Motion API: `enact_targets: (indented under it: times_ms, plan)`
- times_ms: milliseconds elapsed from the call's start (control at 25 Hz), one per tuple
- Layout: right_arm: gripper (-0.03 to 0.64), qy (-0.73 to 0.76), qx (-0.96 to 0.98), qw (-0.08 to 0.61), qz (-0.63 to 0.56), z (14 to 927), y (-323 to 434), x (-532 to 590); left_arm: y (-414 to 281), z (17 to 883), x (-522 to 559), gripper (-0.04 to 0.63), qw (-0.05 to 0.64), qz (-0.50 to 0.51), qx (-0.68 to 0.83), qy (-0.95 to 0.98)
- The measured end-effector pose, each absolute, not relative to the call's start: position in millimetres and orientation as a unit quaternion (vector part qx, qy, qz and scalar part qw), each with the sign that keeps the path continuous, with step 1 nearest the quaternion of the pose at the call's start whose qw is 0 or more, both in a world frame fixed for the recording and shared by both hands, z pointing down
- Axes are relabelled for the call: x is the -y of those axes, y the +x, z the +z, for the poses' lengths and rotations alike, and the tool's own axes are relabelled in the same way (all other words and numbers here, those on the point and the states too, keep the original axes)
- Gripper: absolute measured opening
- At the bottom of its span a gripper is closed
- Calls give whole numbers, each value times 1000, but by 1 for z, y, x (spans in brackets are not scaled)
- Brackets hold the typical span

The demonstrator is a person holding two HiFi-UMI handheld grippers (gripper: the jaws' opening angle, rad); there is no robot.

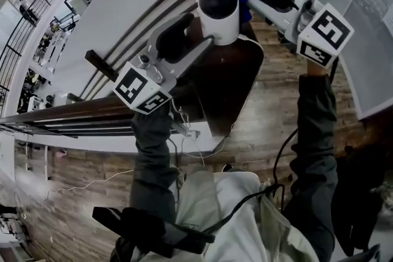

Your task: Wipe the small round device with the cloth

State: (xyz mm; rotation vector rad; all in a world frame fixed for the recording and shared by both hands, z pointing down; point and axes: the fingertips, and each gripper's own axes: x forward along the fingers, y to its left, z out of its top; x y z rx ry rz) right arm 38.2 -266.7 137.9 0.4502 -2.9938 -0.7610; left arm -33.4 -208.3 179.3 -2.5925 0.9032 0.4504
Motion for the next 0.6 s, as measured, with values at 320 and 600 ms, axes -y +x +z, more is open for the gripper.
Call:
enact_targets:
  times_ms: [320,600]
  plan:
    - [60,135,958,46,-248,166,49,273,-40,181,204,252,184,181,-329,-908]
    - [60,136,945,64,-291,82,48,266,-35,182,203,267,184,173,-302,-919]
